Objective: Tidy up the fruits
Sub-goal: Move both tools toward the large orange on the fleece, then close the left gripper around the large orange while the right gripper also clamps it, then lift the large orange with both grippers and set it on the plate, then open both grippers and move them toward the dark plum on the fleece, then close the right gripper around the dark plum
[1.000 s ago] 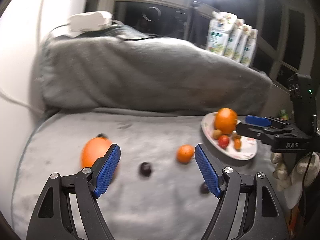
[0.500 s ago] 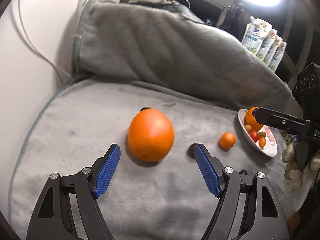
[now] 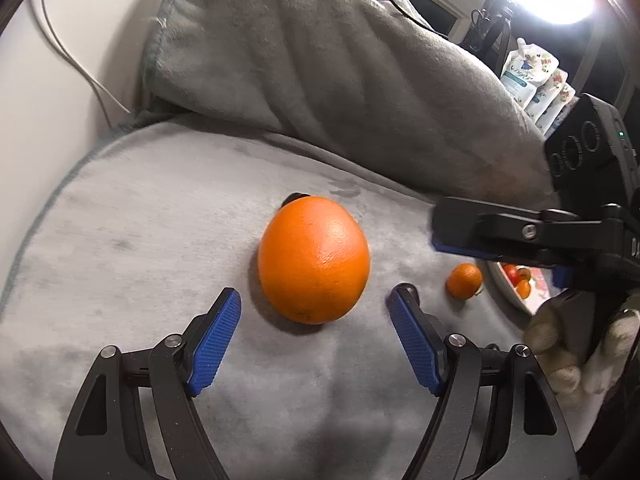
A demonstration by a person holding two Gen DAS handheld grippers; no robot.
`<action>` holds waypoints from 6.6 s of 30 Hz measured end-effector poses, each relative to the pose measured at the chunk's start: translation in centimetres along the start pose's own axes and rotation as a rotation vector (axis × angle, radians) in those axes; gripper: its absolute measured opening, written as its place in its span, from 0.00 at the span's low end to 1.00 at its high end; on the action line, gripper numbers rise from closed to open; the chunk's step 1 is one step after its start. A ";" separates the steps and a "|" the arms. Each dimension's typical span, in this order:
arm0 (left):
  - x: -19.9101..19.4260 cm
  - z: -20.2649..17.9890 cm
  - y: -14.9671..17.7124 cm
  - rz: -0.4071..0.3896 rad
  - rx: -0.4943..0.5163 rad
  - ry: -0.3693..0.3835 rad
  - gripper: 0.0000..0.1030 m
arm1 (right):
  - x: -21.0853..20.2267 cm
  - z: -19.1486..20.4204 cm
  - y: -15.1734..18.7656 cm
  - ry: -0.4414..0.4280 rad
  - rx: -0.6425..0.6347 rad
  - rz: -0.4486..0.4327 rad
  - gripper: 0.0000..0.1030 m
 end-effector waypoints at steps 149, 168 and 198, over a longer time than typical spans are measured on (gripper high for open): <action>0.6 -17.6 1.1 -0.021 0.290 0.162 0.60 | -24.1 -10.2 8.2 0.241 0.144 -0.481 0.79; 0.1 -7.2 -0.1 -0.030 0.176 0.010 0.60 | -18.2 -5.2 9.4 0.250 -0.018 -0.316 0.79; 5.2 -6.6 1.5 0.093 0.236 -0.003 0.39 | -8.4 -5.0 12.8 0.366 -0.167 -0.035 0.37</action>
Point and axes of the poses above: each gripper's, at about its wrist camera, not at the fingertips, and x roughly the way its jaws point, z to its left, y to its underside, the point moved 9 cm from there along x, roughly the way its jaws point, and after that the axes turned 3 degrees about z, right-handed, at the moved point
